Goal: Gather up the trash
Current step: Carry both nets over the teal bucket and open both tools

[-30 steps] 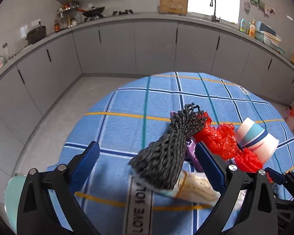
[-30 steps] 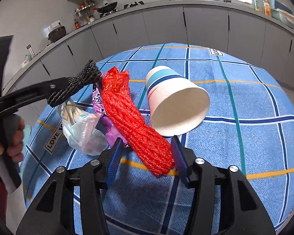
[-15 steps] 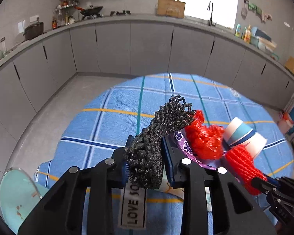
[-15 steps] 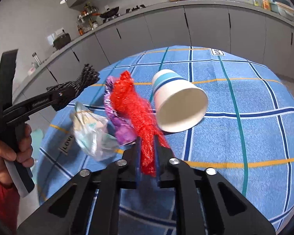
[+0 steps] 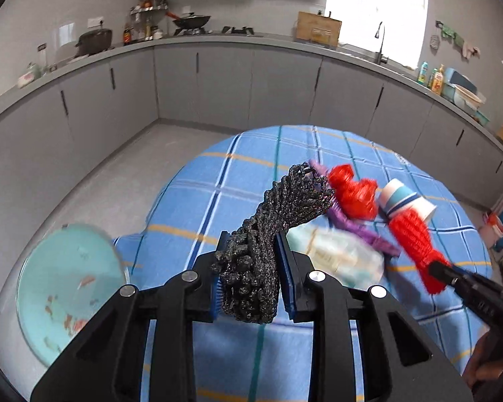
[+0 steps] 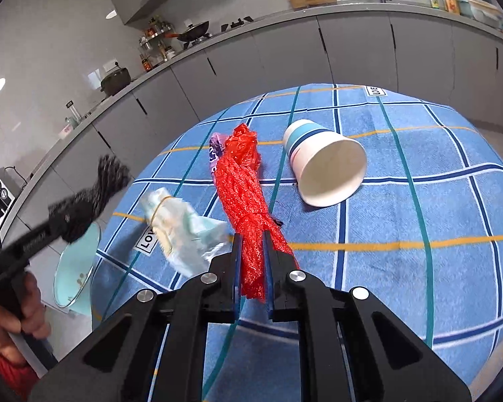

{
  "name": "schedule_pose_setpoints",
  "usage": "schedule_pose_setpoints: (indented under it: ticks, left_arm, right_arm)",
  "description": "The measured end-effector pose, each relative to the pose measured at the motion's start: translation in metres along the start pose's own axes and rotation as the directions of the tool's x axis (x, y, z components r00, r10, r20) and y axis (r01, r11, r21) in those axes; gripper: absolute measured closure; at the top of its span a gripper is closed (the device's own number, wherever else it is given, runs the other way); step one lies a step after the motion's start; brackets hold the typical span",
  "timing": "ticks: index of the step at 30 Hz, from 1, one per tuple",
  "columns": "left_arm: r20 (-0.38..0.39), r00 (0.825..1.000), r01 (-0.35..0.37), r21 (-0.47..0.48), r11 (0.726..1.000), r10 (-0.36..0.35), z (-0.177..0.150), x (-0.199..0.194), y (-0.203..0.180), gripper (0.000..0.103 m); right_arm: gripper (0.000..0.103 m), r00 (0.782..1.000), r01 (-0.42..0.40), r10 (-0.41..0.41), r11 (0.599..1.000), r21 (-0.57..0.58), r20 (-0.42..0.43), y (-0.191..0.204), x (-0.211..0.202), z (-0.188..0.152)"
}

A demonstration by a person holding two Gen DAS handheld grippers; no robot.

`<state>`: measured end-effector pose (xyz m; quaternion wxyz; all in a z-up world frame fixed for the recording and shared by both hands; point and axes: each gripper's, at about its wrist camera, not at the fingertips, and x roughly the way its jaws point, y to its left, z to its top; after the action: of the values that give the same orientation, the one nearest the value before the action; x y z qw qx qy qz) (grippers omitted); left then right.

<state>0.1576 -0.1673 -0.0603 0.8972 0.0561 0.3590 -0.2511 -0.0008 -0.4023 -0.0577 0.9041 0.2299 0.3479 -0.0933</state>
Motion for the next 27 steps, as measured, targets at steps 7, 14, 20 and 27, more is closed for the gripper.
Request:
schedule_pose_setpoints:
  ticks: [7,14,20,27]
  left_arm:
    - [-0.009,0.998,-0.054,-0.05,0.997,0.054,-0.02,-0.013,0.026,0.076]
    - [0.014,0.994,-0.107,-0.083,0.991,0.108,-0.028,-0.033,0.051,0.076]
    - [0.013,0.985,-0.168,-0.138,0.976,0.171,-0.037,-0.047,0.083,0.076]
    - [0.001,0.97,-0.238,-0.197,0.951,0.243,-0.047,-0.061,0.121,0.076]
  right_arm:
    - [0.091,0.999,-0.037,0.037,0.999,0.006,0.024,0.023,-0.009,-0.002]
    - [0.091,0.995,-0.099,0.099,0.994,-0.042,-0.002,0.062,-0.002,-0.004]
    - [0.091,0.986,-0.169,0.167,0.98,-0.106,-0.029,0.107,0.008,-0.005]
    - [0.091,0.966,-0.256,0.245,0.954,-0.159,-0.082,0.162,0.025,-0.01]
